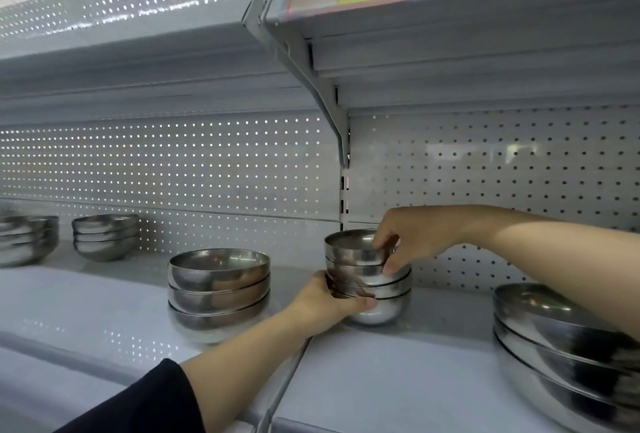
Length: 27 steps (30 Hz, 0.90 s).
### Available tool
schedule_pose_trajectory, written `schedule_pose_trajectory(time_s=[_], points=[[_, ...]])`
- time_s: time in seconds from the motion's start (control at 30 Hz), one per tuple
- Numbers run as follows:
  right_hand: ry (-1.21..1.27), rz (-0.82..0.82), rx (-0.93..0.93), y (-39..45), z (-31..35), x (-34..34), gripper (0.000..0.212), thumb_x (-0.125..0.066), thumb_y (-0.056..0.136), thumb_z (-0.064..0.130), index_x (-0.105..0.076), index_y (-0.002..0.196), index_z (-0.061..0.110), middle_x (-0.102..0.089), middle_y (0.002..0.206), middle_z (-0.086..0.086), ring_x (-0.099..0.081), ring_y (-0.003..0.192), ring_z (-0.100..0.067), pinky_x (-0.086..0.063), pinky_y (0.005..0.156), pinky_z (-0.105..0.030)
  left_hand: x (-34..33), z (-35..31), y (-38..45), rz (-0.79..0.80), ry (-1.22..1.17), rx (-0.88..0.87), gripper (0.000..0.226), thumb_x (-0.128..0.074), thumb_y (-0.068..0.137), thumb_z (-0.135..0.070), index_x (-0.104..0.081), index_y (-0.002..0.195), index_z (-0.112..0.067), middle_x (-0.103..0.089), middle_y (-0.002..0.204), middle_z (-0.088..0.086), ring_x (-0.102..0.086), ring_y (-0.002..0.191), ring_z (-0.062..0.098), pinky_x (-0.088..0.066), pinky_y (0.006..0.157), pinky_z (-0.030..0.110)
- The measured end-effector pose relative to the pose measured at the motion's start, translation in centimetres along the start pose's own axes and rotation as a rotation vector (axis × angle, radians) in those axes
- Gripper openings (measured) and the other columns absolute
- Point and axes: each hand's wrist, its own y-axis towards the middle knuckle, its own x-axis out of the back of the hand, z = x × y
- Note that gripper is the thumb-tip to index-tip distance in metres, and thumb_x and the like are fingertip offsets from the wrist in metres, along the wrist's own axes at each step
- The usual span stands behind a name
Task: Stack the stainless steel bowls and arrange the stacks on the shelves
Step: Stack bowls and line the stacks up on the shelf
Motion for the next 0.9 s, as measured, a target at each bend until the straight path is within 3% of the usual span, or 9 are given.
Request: schedule_pose_trajectory(time_s=[0.1, 0.23, 0.33, 0.57, 0.67, 0.9], points=[[0.044, -0.011, -0.005, 0.1, -0.3, -0.1, 0.019, -0.071, 0.082, 0.025, -0.070, 0.085, 0.006, -0.053, 0.064, 0.005, -0.042, 0.053, -0.002, -0.033, 0.050, -0.010, -0.1, 0.5, 0.3, -0.017, -0.005, -0.025, 0.056, -0.081, 0.066, -0.035, -0.048, 0.110, -0.023, -0.059, 0.095, -0.019, -0.052, 0.082, -0.012, -0.037, 0.053, -0.003], [0.077, -0.010, -0.025, 0.3, -0.5, -0.1, 0.021, -0.072, 0.081, 0.023, -0.070, 0.084, 0.002, -0.047, 0.057, 0.006, -0.036, 0.046, -0.002, -0.029, 0.045, -0.009, -0.1, 0.7, 0.5, -0.033, -0.016, -0.042, 0.057, -0.080, 0.065, -0.040, -0.047, 0.110, -0.027, -0.056, 0.094, -0.022, -0.051, 0.083, -0.012, -0.036, 0.052, -0.004], [0.078, 0.001, -0.036, 0.5, -0.6, 0.0, 0.024, -0.072, 0.081, 0.024, -0.067, 0.080, 0.001, -0.047, 0.060, 0.003, -0.038, 0.054, -0.005, -0.031, 0.053, -0.013, 0.1, 0.9, 0.7, -0.027, -0.037, -0.050, 0.058, -0.080, 0.064, -0.041, -0.049, 0.112, -0.027, -0.059, 0.094, -0.021, -0.054, 0.084, -0.011, -0.040, 0.055, -0.001], [0.114, 0.029, -0.044, 0.6, -0.4, 0.4, 0.028, -0.068, 0.084, 0.026, -0.060, 0.066, 0.007, -0.044, 0.062, -0.002, -0.037, 0.059, -0.012, -0.032, 0.057, -0.017, 0.2, 1.5, 1.2, 0.015, -0.095, -0.049, 0.066, -0.083, 0.061, -0.040, -0.052, 0.116, -0.022, -0.065, 0.103, -0.011, -0.063, 0.096, 0.008, -0.051, 0.089, 0.030], [0.089, 0.009, -0.031, 0.8, -0.2, 0.2, 0.031, -0.069, 0.084, 0.025, -0.058, 0.055, 0.021, -0.044, 0.055, 0.006, -0.037, 0.052, -0.006, -0.032, 0.053, -0.014, 0.4, 1.6, 1.4, 0.028, -0.059, -0.068, 0.064, -0.080, 0.065, -0.041, -0.051, 0.119, -0.022, -0.063, 0.109, -0.009, -0.062, 0.097, 0.013, -0.050, 0.088, 0.030], [0.044, -0.042, 0.007, 1.1, 0.4, -0.4, 0.034, -0.068, 0.083, 0.021, -0.054, 0.052, 0.025, -0.044, 0.045, 0.015, -0.038, 0.043, -0.001, -0.030, 0.051, -0.015, 0.5, 1.6, 1.3, 0.069, -0.042, -0.076, 0.053, -0.071, 0.079, -0.034, -0.046, 0.123, -0.019, -0.060, 0.107, -0.009, -0.060, 0.096, 0.015, -0.048, 0.083, 0.025]])
